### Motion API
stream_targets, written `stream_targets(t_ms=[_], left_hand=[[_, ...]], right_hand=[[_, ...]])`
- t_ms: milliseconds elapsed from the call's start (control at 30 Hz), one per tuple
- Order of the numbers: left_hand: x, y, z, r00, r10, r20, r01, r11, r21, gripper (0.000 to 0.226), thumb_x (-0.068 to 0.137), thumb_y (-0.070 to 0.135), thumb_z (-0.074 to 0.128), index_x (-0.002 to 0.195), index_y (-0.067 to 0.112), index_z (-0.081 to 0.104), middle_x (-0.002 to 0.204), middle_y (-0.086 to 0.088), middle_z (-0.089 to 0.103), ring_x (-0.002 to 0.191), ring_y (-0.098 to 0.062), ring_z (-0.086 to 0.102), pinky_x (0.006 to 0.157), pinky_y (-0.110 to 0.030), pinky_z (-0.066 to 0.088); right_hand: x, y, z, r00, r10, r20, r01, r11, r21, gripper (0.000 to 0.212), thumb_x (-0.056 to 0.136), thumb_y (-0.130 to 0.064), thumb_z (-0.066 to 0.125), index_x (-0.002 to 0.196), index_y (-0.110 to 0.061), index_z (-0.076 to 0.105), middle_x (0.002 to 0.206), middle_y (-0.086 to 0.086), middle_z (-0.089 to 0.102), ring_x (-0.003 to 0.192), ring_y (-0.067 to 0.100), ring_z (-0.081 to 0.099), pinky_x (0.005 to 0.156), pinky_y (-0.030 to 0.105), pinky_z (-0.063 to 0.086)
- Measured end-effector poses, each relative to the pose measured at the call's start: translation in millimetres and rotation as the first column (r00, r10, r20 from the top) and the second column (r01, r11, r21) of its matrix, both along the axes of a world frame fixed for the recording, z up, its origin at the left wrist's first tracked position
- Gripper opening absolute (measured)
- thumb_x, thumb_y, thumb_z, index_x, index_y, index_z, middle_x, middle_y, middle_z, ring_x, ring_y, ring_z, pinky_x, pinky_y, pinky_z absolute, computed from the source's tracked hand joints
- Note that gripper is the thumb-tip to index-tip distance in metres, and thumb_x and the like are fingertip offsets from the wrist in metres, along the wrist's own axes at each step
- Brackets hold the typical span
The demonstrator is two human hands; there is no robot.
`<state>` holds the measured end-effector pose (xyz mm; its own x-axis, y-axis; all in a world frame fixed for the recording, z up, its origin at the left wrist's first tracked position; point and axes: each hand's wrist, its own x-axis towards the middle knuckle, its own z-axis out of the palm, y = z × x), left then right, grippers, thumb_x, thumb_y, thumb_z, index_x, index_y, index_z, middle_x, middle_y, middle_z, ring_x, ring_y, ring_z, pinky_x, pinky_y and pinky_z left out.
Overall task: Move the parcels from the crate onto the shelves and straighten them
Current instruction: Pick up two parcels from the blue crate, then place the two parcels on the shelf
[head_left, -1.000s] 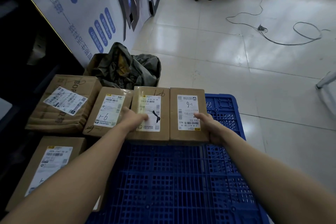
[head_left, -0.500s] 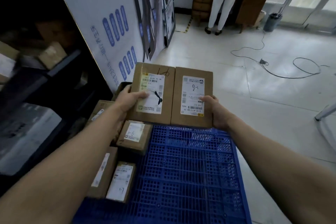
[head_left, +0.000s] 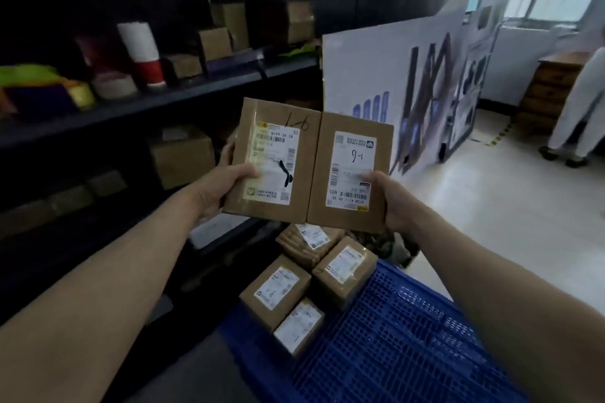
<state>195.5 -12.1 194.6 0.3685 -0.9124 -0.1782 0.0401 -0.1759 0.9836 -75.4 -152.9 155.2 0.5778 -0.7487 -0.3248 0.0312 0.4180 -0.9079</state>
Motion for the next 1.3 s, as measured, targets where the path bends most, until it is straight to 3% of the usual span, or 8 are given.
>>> stream_targets(t_ms=[267, 500, 667, 800, 900, 1000, 1133, 1300], left_hand=[[42, 221, 29, 0.889, 0.457, 0.039, -0.453, 0.887, -0.088, 0.074, 0.068, 0.023, 0.062, 0.13, 0.047, 0.03, 0.114, 0.0, 0.059, 0.098, -0.027, 0.063, 0.081, -0.046, 0.054], [47, 445, 38, 0.589, 0.808, -0.019, -0.8, 0.579, -0.154, 0.078, 0.068, 0.025, 0.062, 0.139, 0.041, 0.032, 0.112, 0.0, 0.064, 0.089, -0.021, 0.067, 0.072, -0.04, 0.057], [16, 612, 45, 0.314, 0.948, -0.057, -0.936, 0.299, -0.185, 0.074, 0.074, 0.021, 0.066, 0.139, 0.036, 0.032, 0.118, -0.006, 0.062, 0.09, -0.024, 0.067, 0.063, -0.036, 0.058], [-24, 744, 52, 0.107, 0.992, -0.068, -0.982, 0.094, -0.163, 0.073, 0.077, 0.024, 0.068, 0.137, 0.04, 0.03, 0.121, -0.013, 0.062, 0.099, -0.031, 0.066, 0.076, -0.046, 0.057], [-60, 830, 59, -0.021, 0.995, -0.093, -0.989, -0.034, -0.144, 0.061, 0.083, 0.024, 0.064, 0.132, 0.041, 0.031, 0.112, -0.012, 0.065, 0.094, -0.033, 0.067, 0.063, -0.046, 0.059], [-95, 906, 63, -0.171, 0.984, -0.048, -0.969, -0.177, -0.17, 0.063, 0.083, 0.027, 0.064, 0.135, 0.042, 0.032, 0.116, -0.008, 0.065, 0.103, -0.034, 0.065, 0.08, -0.054, 0.054], [-146, 980, 66, -0.374, 0.926, -0.046, -0.903, -0.375, -0.211, 0.063, 0.086, 0.021, 0.06, 0.139, 0.036, 0.03, 0.117, -0.007, 0.065, 0.1, -0.027, 0.066, 0.072, -0.04, 0.054], [-201, 1048, 68, -0.562, 0.824, -0.077, -0.799, -0.564, -0.209, 0.059, 0.087, 0.02, 0.06, 0.137, 0.036, 0.033, 0.114, -0.005, 0.066, 0.098, -0.027, 0.067, 0.073, -0.041, 0.055]], right_hand=[[148, 108, 23, 0.914, 0.405, 0.022, -0.404, 0.913, -0.05, 0.036, 0.09, -0.027, 0.059, 0.124, -0.013, 0.06, 0.089, 0.005, 0.076, 0.075, 0.02, 0.073, 0.064, 0.033, 0.056], [268, 280, 61, 0.651, 0.759, 0.019, -0.749, 0.646, -0.147, 0.04, 0.09, -0.028, 0.06, 0.128, -0.015, 0.059, 0.098, 0.007, 0.075, 0.084, 0.022, 0.072, 0.074, 0.038, 0.055], [326, 445, 84, 0.386, 0.922, 0.024, -0.895, 0.381, -0.231, 0.047, 0.088, -0.031, 0.063, 0.133, -0.022, 0.052, 0.099, 0.004, 0.075, 0.08, 0.019, 0.074, 0.063, 0.032, 0.058], [351, 594, 92, 0.17, 0.983, 0.068, -0.954, 0.182, -0.238, 0.051, 0.087, -0.028, 0.065, 0.136, -0.024, 0.05, 0.109, 0.007, 0.073, 0.088, 0.022, 0.073, 0.062, 0.033, 0.058], [360, 699, 99, 0.025, 0.996, 0.083, -0.965, 0.046, -0.26, 0.051, 0.088, -0.025, 0.064, 0.136, -0.022, 0.049, 0.108, 0.007, 0.074, 0.085, 0.021, 0.074, 0.06, 0.031, 0.058], [363, 796, 107, -0.102, 0.99, 0.096, -0.96, -0.073, -0.269, 0.051, 0.088, -0.025, 0.064, 0.137, -0.021, 0.049, 0.103, 0.007, 0.075, 0.08, 0.02, 0.074, 0.058, 0.031, 0.058], [354, 913, 116, -0.294, 0.951, 0.099, -0.927, -0.258, -0.271, 0.047, 0.089, -0.023, 0.063, 0.134, -0.022, 0.049, 0.095, 0.006, 0.076, 0.075, 0.021, 0.074, 0.055, 0.031, 0.058], [339, 1037, 122, -0.514, 0.85, 0.115, -0.836, -0.466, -0.29, 0.047, 0.088, -0.02, 0.063, 0.132, -0.026, 0.048, 0.106, 0.01, 0.074, 0.086, 0.026, 0.073, 0.063, 0.037, 0.059]])
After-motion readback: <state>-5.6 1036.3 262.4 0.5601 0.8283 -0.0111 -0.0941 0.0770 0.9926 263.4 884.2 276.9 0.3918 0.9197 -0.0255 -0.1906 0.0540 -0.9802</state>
